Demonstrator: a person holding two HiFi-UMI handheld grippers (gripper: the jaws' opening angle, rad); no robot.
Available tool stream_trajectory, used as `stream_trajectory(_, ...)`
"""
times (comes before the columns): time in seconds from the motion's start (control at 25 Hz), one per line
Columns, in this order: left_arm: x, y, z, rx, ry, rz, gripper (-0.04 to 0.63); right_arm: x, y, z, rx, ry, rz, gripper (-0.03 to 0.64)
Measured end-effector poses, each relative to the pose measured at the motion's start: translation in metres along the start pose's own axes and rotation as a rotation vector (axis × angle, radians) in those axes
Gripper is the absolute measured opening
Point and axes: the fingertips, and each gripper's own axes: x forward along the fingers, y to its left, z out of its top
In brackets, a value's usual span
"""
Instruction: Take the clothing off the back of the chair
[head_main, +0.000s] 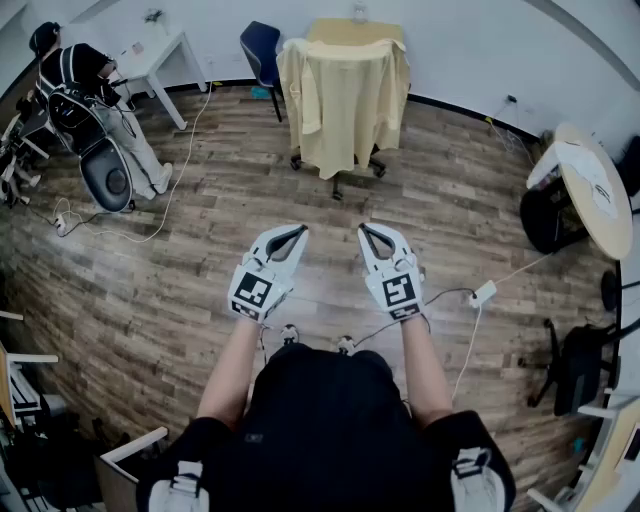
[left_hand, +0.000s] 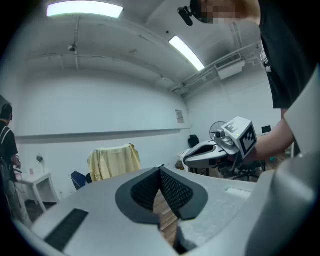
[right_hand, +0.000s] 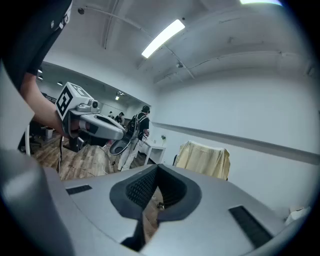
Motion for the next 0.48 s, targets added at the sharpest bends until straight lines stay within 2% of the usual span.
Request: stream_trajectory(0.48, 0.015, -0.025, 0.0, 0.044, 0.002, 0.015, 0.0, -0.015, -0.005, -0.012, 0.01, -0.013, 0.036, -0.006)
